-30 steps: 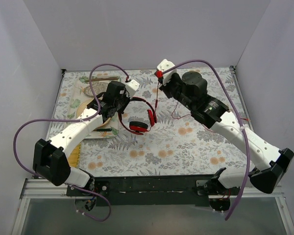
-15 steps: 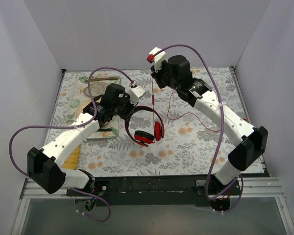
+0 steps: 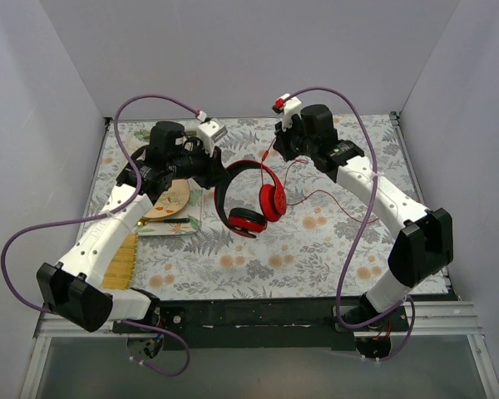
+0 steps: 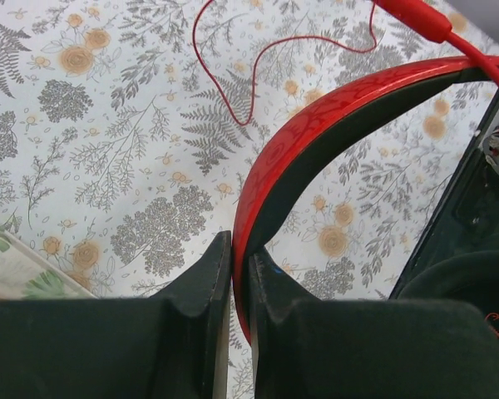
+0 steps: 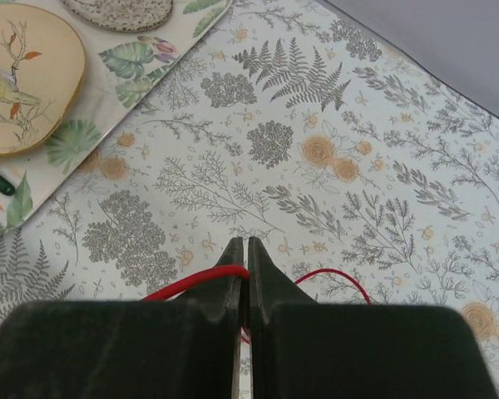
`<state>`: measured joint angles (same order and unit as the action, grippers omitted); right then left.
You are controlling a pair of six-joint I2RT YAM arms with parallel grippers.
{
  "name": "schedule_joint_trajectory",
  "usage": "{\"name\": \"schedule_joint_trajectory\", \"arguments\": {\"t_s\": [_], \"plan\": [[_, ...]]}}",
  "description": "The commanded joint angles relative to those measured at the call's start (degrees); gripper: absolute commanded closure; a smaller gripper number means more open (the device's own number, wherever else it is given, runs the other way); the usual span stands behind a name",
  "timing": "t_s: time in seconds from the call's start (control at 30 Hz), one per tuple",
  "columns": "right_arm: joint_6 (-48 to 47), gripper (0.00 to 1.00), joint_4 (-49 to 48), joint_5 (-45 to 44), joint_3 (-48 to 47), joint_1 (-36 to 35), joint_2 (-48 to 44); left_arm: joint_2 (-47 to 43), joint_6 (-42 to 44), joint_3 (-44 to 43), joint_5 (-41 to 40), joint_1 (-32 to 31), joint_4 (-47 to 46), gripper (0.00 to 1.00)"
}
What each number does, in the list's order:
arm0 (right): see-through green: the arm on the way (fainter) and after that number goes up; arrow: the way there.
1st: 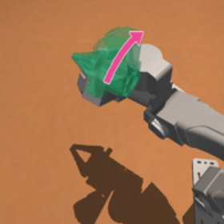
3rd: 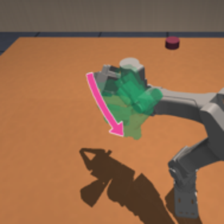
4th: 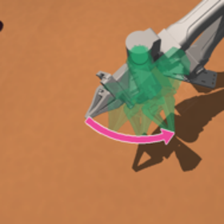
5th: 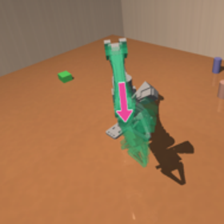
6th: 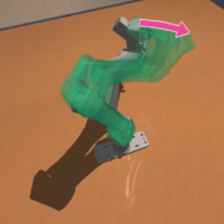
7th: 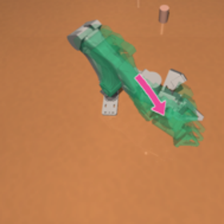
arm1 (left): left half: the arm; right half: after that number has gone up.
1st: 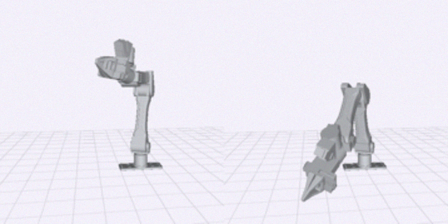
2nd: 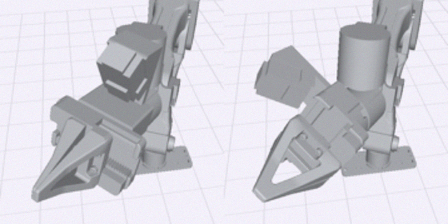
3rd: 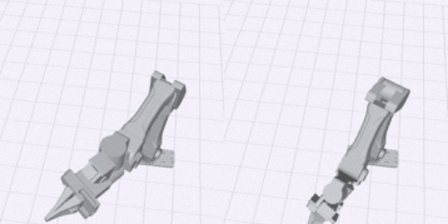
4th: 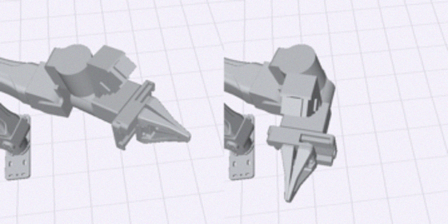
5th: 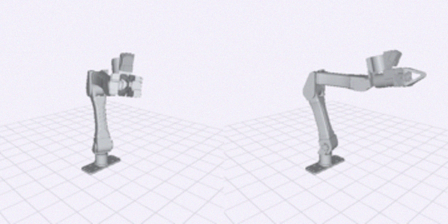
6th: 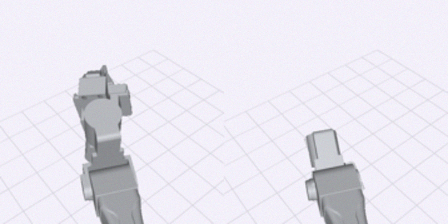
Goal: Wrap the headphones
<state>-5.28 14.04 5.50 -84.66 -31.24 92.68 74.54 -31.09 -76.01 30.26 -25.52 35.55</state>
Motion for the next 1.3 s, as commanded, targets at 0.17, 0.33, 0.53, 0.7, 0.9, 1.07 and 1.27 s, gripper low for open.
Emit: {"name": "schedule_joint_trajectory", "arguments": {"t_s": [0.17,0.33,0.53,0.7,0.9,1.07,1.27], "plan": [[2.6,0.99,-11.5,9.1,5.7,1.4,-4.4,-4.1,-11.9,-7.8,11.0,2.9,-4.5,1.0],[4.8,0.99,-19.2,13.0,11.7,1.4,-6.9,-4.1,-14.8,-10.8,5.8,4.0,-4.4,1.0],[7.2,0.99,-28.4,10.6,18.7,1.4,-11.6,-4.8,-10.0,-11.6,-6.1,4.3,-2.9,1.0],[6.7,0.99,-26.8,9.6,17.9,2.1,-11.1,-6.3,-9.1,-10.7,-4.2,4.3,-2.5,1.0],[6.8,0.99,-26.3,9.4,18.5,2.0,-10.0,-6.3,-12.8,-12.5,-0.1,4.3,-3.0,1.0],[7.0,0.99,-27.8,9.2,19.9,2.3,-10.9,-6.3,-14.2,-12.7,0.4,4.7,-2.7,1.0],[9.4,0.79,-28.6,16.5,17.8,2.2,-6.9,-5.1,-21.9,-15.4,7.9,6.3,-5.8,1.0]]}}
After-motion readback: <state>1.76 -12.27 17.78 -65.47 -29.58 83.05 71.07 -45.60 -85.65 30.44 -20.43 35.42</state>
